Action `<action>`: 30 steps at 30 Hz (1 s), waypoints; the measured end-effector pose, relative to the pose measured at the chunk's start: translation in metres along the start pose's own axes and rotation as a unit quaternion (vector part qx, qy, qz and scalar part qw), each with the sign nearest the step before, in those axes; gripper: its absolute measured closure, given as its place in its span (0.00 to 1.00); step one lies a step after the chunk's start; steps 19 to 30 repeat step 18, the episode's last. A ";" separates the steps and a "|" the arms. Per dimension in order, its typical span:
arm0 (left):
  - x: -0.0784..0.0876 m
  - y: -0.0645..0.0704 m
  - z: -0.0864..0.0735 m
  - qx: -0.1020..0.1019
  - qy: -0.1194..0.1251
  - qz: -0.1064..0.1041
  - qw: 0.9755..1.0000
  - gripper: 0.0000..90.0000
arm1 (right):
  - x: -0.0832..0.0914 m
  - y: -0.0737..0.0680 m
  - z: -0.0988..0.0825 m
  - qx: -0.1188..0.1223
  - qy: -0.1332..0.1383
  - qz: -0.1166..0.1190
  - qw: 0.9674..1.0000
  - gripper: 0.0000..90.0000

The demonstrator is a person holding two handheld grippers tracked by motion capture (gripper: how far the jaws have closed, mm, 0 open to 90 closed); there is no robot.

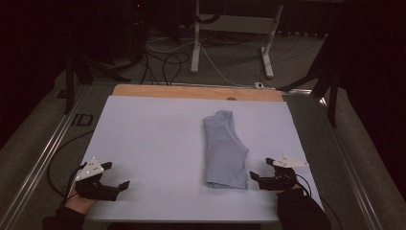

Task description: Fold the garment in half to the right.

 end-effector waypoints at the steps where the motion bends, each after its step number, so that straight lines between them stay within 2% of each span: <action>1: 0.000 0.001 0.001 -0.002 0.001 0.000 1.000 0.00 | 0.000 0.000 0.000 0.000 0.001 0.000 1.000 0.12; 11: -0.003 0.006 0.002 -0.015 -0.003 -0.009 1.000 0.00 | 0.000 0.000 0.000 0.004 -0.002 -0.003 1.000 0.12; 30: -0.004 0.008 0.003 -0.014 0.000 -0.014 1.000 0.00 | 0.001 0.000 0.001 0.004 0.002 -0.002 1.000 0.12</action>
Point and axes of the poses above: each handheld gripper's, and its own axes: x roughly backward along the jaws, z roughly out of its top, y roughly to its right, the point moved 6 cm from there along -x, roughly forward along the jaws, and after that the axes turned 1 degree about z, right-handed, at the moved point
